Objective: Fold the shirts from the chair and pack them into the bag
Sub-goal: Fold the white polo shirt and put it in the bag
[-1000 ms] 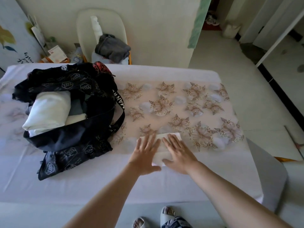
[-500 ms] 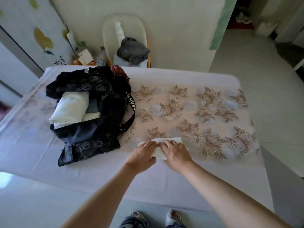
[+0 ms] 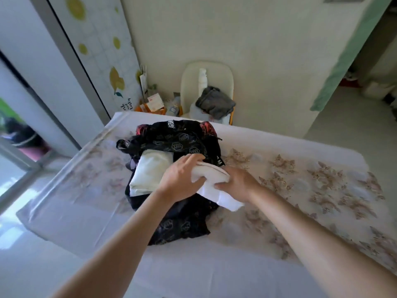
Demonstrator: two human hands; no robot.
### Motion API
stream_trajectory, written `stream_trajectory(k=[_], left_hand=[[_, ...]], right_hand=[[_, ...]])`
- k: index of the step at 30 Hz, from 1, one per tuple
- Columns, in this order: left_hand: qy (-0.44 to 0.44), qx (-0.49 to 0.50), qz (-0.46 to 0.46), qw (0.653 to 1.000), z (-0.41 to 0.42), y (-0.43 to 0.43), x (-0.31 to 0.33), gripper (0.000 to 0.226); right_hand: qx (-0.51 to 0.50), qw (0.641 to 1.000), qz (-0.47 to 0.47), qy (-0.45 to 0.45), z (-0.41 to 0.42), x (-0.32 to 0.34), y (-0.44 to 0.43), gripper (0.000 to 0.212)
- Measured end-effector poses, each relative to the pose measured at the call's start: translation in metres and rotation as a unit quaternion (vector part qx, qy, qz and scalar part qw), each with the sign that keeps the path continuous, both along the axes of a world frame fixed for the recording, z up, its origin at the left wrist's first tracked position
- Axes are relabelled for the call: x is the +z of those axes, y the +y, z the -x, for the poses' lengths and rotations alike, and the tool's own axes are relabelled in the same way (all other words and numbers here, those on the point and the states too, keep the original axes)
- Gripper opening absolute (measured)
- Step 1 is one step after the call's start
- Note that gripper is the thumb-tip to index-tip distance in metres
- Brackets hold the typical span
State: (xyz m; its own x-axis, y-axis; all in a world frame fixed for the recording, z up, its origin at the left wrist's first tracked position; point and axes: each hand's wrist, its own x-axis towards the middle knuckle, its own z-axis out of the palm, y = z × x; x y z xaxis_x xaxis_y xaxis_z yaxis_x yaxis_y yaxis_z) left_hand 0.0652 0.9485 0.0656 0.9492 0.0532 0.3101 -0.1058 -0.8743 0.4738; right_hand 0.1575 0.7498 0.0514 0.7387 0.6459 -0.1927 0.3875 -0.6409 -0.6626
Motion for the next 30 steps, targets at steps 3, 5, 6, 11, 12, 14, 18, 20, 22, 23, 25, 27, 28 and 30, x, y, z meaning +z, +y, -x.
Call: stream_trajectory(k=[3, 5, 6, 11, 12, 14, 18, 20, 22, 23, 25, 27, 28, 30], left_hand=[[-0.073, 0.046, -0.027, 0.996, -0.016, 0.058, -0.002, 0.06], [-0.038, 0.078, -0.067, 0.994, -0.019, 0.088, -0.009, 0.056], [0.011, 0.073, -0.087, 0.994, -0.018, 0.1, -0.015, 0.052], [0.245, -0.055, -0.156, 0.955, -0.014, 0.136, -0.06, 0.062], [0.237, -0.063, -0.155, 0.957, -0.016, 0.139, -0.064, 0.063], [0.207, -0.07, -0.146, 0.965, -0.021, 0.143, -0.067, 0.064], [0.109, -0.066, -0.1, 0.987, -0.029, 0.154, -0.067, 0.043], [0.03, -0.051, -0.116, 0.991, -0.036, 0.164, -0.067, 0.039], [-0.022, -0.056, -0.159, 0.986, -0.048, 0.173, -0.071, 0.048], [-0.04, -0.067, -0.179, 0.981, -0.056, 0.176, -0.071, 0.052], [-0.034, -0.103, -0.228, 0.968, -0.07, 0.176, -0.068, 0.058], [0.03, -0.128, -0.282, 0.95, -0.083, 0.172, -0.064, 0.063], [0.062, -0.128, -0.3, 0.943, -0.09, 0.171, -0.067, 0.065], [0.083, -0.114, -0.299, 0.944, -0.102, 0.173, -0.071, 0.063]], right_hand=[[-0.098, 0.983, -0.099, 0.116, -0.005, -0.003, 0.055, 0.053], [-0.165, 0.962, -0.119, 0.18, -0.003, -0.016, 0.088, 0.048], [-0.184, 0.961, -0.092, 0.185, 0.001, -0.021, 0.102, 0.043], [-0.17, 0.963, 0.202, -0.06, 0.02, -0.045, 0.143, 0.062], [-0.149, 0.96, 0.184, -0.149, 0.024, -0.046, 0.148, 0.062], [-0.07, 0.953, 0.131, -0.266, 0.028, -0.047, 0.157, 0.054], [-0.011, 0.962, 0.181, -0.202, 0.033, -0.054, 0.164, 0.067], [0.0, 0.969, 0.223, -0.105, 0.033, -0.061, 0.164, 0.08], [0.01, 0.965, 0.249, -0.084, 0.032, -0.063, 0.166, 0.092], [0.009, 0.964, 0.253, -0.083, 0.03, -0.064, 0.169, 0.094], [-0.005, 0.967, 0.245, -0.075, 0.029, -0.064, 0.175, 0.094], [-0.035, 0.97, 0.233, -0.051, 0.03, -0.065, 0.181, 0.092], [-0.051, 0.971, 0.229, -0.039, 0.032, -0.066, 0.183, 0.092], [-0.072, 0.97, 0.227, -0.041, 0.035, -0.069, 0.182, 0.093]])
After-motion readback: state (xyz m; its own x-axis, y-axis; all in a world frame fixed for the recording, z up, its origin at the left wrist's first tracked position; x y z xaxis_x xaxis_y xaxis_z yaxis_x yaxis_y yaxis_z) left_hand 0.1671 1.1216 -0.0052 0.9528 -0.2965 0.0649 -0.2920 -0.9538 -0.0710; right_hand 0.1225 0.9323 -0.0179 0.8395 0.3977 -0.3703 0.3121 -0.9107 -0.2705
